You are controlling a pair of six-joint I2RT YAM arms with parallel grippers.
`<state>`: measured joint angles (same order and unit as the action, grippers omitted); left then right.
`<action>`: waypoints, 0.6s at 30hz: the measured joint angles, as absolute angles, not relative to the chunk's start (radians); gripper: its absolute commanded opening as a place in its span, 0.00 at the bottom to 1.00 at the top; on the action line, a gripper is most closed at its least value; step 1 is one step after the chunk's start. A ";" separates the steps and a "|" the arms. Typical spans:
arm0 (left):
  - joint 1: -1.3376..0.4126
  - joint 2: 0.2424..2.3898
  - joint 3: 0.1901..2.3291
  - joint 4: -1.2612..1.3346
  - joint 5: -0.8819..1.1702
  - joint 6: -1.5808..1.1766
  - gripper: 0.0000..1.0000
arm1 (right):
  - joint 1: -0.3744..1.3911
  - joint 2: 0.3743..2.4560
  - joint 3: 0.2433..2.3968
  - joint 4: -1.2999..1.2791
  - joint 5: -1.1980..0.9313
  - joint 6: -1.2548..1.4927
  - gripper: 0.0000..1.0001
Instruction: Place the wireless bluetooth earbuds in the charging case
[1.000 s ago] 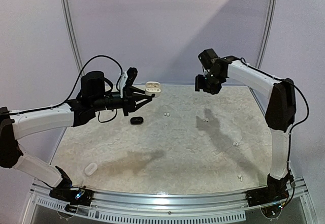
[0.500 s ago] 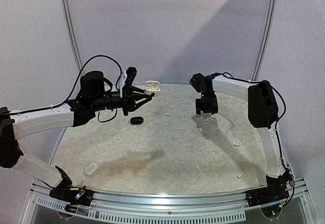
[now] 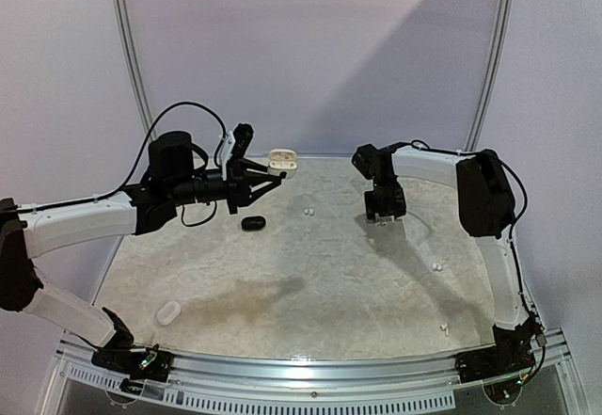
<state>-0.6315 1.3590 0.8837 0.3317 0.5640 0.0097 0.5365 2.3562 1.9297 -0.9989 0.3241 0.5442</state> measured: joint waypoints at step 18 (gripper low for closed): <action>-0.632 1.359 0.884 0.331 0.564 0.011 0.00 | 0.535 2.270 1.794 -0.967 0.272 0.468 0.54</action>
